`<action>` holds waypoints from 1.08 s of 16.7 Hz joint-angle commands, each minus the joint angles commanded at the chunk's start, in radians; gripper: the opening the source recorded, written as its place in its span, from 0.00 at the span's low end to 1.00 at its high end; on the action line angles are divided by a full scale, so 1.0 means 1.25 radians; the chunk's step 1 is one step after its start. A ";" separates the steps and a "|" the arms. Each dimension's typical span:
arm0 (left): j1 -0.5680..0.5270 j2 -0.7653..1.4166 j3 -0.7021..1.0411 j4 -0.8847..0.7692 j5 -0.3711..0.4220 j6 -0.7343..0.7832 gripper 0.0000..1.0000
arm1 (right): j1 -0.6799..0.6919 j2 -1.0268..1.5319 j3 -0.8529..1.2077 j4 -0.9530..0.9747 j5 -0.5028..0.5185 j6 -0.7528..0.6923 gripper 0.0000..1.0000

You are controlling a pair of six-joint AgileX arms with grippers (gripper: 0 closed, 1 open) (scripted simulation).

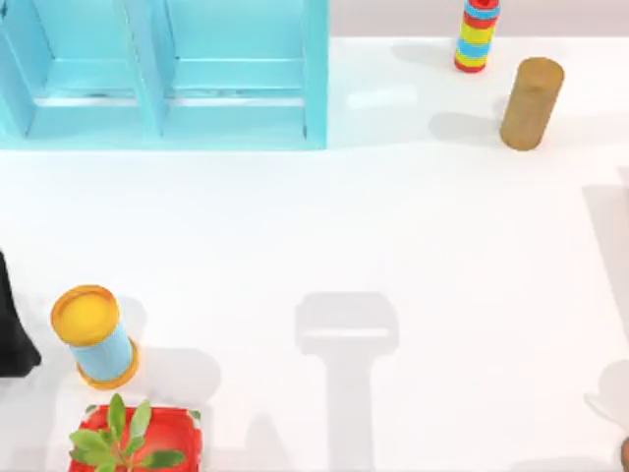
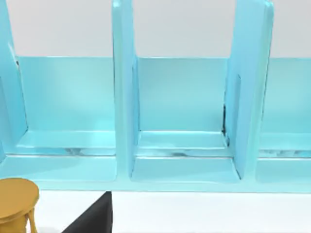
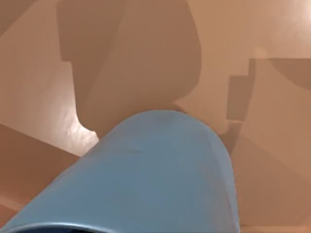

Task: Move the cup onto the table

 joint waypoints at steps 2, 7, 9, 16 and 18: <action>0.000 0.000 0.000 0.000 0.000 0.000 1.00 | 0.000 0.000 0.000 0.000 0.000 0.000 0.70; 0.000 0.000 0.000 0.000 0.000 0.000 1.00 | 0.000 0.000 0.000 0.000 0.000 0.000 0.32; 0.000 0.000 0.000 0.000 0.000 0.000 1.00 | 0.000 0.000 0.000 0.000 0.000 0.000 0.17; 0.000 0.000 0.000 0.000 0.000 0.000 1.00 | 0.000 0.000 0.000 0.000 0.000 0.000 0.00; 0.000 0.000 0.000 0.000 0.000 0.000 1.00 | 0.000 0.000 0.000 0.000 0.000 0.000 0.00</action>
